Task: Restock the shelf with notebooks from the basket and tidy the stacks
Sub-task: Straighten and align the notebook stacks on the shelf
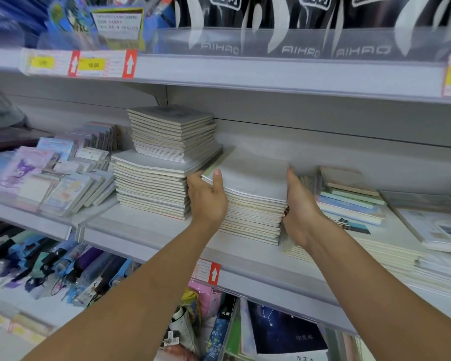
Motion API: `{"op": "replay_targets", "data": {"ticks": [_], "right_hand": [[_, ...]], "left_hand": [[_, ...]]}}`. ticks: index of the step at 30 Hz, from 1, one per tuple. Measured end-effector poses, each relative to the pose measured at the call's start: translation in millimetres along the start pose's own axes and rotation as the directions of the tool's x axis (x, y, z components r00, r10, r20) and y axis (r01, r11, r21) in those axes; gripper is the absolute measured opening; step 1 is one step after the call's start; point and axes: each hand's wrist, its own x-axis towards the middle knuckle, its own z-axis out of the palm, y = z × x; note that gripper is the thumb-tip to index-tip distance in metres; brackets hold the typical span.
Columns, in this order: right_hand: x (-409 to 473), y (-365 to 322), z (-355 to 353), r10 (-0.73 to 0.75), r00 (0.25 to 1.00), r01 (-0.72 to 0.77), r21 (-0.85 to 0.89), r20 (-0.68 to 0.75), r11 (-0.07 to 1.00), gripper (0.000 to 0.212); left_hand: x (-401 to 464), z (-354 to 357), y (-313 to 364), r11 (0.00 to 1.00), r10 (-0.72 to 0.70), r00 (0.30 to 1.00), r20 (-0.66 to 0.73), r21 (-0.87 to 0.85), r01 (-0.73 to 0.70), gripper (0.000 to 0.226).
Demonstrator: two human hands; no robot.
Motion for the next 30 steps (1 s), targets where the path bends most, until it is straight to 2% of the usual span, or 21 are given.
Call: {"op": "replay_targets", "data": {"ticks": [4, 8, 10, 13, 15, 18, 21, 26, 30], "right_hand": [[9, 3, -1, -0.001, 1.0, 0.0, 0.096, 0.019, 0.995, 0.064], [10, 7, -1, -0.01, 0.999, 0.005, 0.154, 0.032, 0.988, 0.068], [7, 9, 1, 0.009, 1.0, -0.013, 0.156, 0.027, 0.988, 0.07], [7, 15, -1, 0.073, 0.997, -0.069, 0.119, -0.035, 0.991, 0.071], [6, 17, 0, 0.133, 0.99, -0.127, 0.103, -0.054, 0.987, 0.075], [0, 17, 6, 0.193, 0.979, -0.189, 0.063, -0.07, 0.98, 0.09], [-2, 17, 10, 0.212, 0.972, -0.207, 0.055, -0.101, 0.977, 0.106], [-6, 18, 7, 0.165, 0.979, -0.152, 0.107, -0.122, 0.983, 0.087], [-10, 14, 10, 0.145, 0.98, -0.125, 0.149, -0.137, 0.981, 0.083]], "left_hand": [[-1, 11, -4, 0.999, 0.032, 0.995, -0.097, 0.021, -0.03, 0.049], [5, 16, -10, 0.995, 0.056, 0.992, -0.111, 0.083, -0.047, 0.045], [3, 16, -8, 0.998, 0.002, 0.995, -0.102, 0.061, 0.005, 0.045], [-2, 15, 0, 0.988, -0.123, 0.977, -0.175, -0.114, 0.104, 0.043], [-3, 14, 0, 0.982, -0.171, 0.966, -0.194, -0.114, 0.15, 0.047], [1, 13, -7, 0.979, -0.203, 0.966, -0.161, -0.049, 0.197, 0.055], [1, 8, -7, 0.979, -0.201, 0.971, -0.129, -0.053, 0.196, 0.053], [-6, 2, -5, 0.989, -0.149, 0.985, -0.086, -0.026, 0.147, 0.041], [-8, -2, 0, 0.988, -0.135, 0.991, -0.018, -0.079, 0.133, 0.034]]}}
